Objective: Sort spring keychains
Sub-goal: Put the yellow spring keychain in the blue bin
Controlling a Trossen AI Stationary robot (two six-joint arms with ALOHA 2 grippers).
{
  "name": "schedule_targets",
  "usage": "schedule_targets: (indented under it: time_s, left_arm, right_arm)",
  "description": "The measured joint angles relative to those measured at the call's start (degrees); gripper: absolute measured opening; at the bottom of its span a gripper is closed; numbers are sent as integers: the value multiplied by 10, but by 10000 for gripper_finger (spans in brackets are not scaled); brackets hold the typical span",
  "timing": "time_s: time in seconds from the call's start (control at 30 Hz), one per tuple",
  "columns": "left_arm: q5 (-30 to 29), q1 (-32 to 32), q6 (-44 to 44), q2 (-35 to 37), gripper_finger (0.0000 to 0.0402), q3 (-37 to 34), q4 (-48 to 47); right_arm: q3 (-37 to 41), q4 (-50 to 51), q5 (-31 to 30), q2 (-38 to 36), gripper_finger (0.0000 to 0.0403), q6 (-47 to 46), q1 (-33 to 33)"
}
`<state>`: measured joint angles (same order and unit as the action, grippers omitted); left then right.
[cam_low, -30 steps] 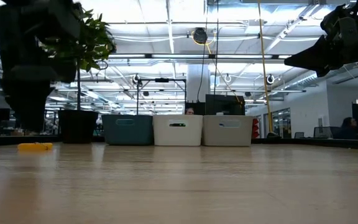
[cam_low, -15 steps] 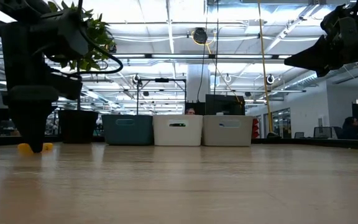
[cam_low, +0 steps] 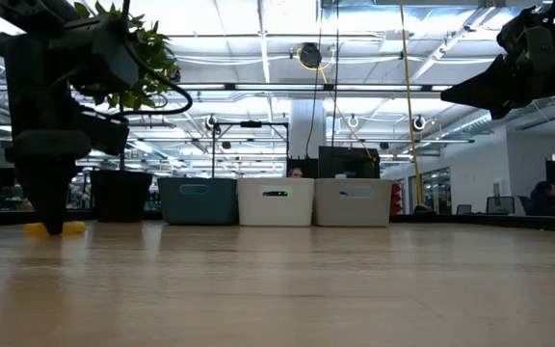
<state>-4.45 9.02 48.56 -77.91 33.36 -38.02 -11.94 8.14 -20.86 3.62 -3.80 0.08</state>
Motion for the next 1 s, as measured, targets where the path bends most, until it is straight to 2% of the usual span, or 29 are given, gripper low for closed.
schedule_targets:
  time_s: [0.07,0.2,0.3,0.47,0.8,0.93,1.0]
  left_arm:
    - [-8,0,-4,0,19,0,12]
    - [-44,1,-4,2,21,-3,44]
    - [-107,8,-5,7,10,-1,80]
    - [-176,34,-18,1,7,-1,128]
    - [-387,93,3,-4,7,1,147]
    - [-473,101,5,-37,7,32,131]
    - [-492,98,-11,-57,7,59,134]
  right_arm:
    - [0,0,0,0,0,0,0]
    - [0,0,0,0,0,0,0]
    - [0,0,0,0,0,0,0]
    - [0,0,0,0,0,0,0]
    - [0,0,0,0,0,0,0]
    - [0,0,0,0,0,0,0]
    - [0,0,0,0,0,0,0]
